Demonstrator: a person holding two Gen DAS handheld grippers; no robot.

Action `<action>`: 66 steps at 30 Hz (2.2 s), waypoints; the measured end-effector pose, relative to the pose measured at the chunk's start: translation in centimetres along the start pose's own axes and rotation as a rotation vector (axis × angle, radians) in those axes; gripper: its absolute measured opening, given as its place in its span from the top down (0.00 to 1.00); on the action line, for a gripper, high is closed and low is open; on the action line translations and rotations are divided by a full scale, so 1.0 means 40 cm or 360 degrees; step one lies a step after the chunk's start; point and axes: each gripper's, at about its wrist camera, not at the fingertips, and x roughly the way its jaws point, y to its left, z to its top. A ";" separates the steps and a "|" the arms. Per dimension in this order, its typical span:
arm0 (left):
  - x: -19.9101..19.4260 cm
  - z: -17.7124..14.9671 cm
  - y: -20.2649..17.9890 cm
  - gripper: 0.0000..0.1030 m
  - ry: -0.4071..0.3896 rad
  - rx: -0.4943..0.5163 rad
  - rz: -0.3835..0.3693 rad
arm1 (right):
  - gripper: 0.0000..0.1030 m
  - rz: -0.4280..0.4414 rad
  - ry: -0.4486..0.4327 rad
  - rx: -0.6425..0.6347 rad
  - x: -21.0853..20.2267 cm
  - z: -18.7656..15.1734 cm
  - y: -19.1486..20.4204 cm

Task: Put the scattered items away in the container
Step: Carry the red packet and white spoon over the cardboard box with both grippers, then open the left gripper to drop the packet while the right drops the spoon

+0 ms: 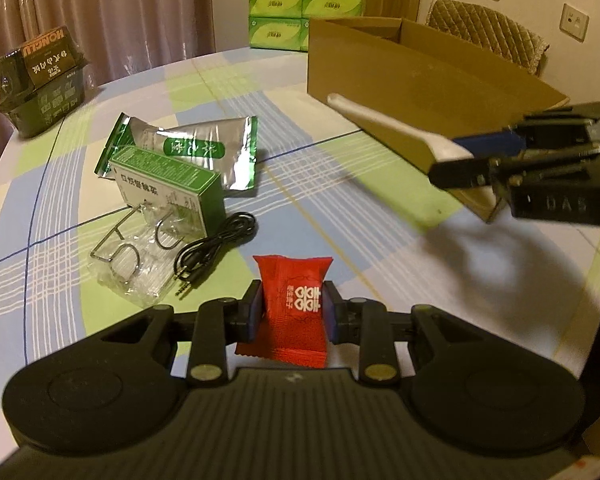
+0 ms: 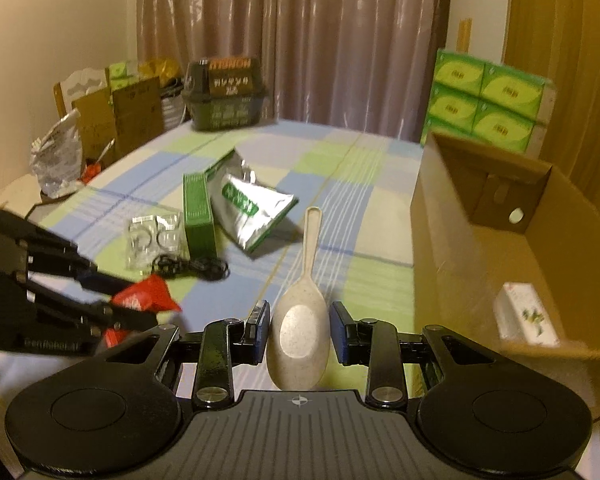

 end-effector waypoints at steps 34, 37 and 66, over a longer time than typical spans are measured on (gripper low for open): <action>-0.057 0.297 -0.358 0.76 -0.0226 0.0078 -0.0250 | 0.72 -0.0371 -0.0267 0.0224 -0.289 0.042 -0.316; -0.046 0.331 -0.375 0.76 -0.0240 0.0054 -0.0265 | 0.72 -0.0394 -0.0262 0.0239 -0.287 0.040 -0.350; 0.108 0.454 -0.436 0.75 -0.0204 0.0024 -0.0276 | 0.72 -0.0411 -0.0238 0.0363 -0.238 0.003 -0.502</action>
